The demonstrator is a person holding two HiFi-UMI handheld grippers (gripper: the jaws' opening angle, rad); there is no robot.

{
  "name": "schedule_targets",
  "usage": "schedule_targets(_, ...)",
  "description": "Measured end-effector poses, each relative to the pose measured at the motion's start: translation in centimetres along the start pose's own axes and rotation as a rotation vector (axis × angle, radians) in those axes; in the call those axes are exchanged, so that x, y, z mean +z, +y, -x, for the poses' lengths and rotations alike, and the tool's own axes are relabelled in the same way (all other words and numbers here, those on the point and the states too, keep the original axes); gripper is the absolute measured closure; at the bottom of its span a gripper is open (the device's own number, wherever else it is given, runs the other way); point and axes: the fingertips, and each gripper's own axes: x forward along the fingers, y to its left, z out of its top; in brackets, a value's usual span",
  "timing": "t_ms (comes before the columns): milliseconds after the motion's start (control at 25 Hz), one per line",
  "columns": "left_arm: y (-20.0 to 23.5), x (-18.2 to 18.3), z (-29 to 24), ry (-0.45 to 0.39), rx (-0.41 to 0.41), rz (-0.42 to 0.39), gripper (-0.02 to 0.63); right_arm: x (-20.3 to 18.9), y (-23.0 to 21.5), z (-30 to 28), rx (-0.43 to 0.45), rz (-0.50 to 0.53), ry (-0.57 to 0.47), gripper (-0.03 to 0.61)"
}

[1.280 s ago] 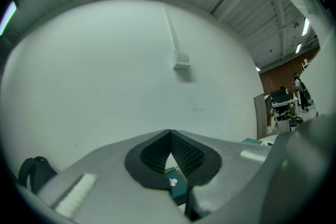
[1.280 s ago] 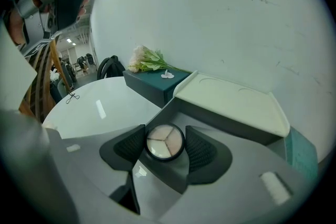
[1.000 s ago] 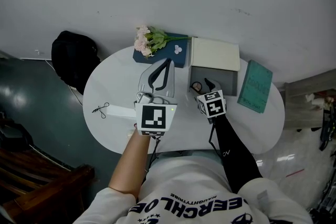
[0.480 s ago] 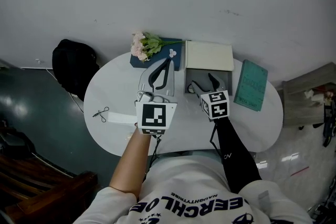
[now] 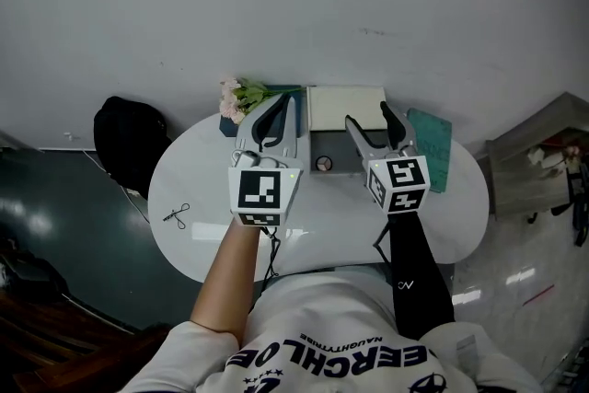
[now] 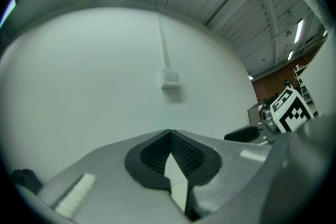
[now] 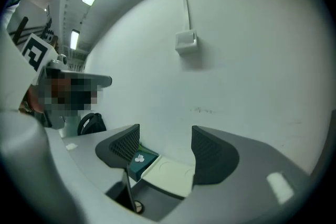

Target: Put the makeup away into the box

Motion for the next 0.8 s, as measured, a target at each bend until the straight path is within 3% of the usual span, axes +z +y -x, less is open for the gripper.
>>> schedule_targets(240, -1.5, 2.5, -1.4, -0.037, -0.026, 0.010, 0.608, 4.9, -3.1, 3.8, -0.068, 0.039, -0.126, 0.247)
schedule_targets(360, -2.9, 2.9, -1.7, -0.046, -0.036, 0.015, 0.609, 6.0, -5.2, 5.9, -0.135, 0.034, -0.199, 0.301)
schedule_targets(560, -4.7, 3.7, -1.9, -0.066, -0.030, -0.007, 0.608, 5.0, -6.3, 6.8, -0.118, 0.037, -0.180, 0.291)
schedule_targets(800, -5.4, 4.3, -1.2, -0.053, 0.047, 0.005, 0.608, 5.5, -7.3, 7.6, -0.056, 0.061, -0.204, 0.298)
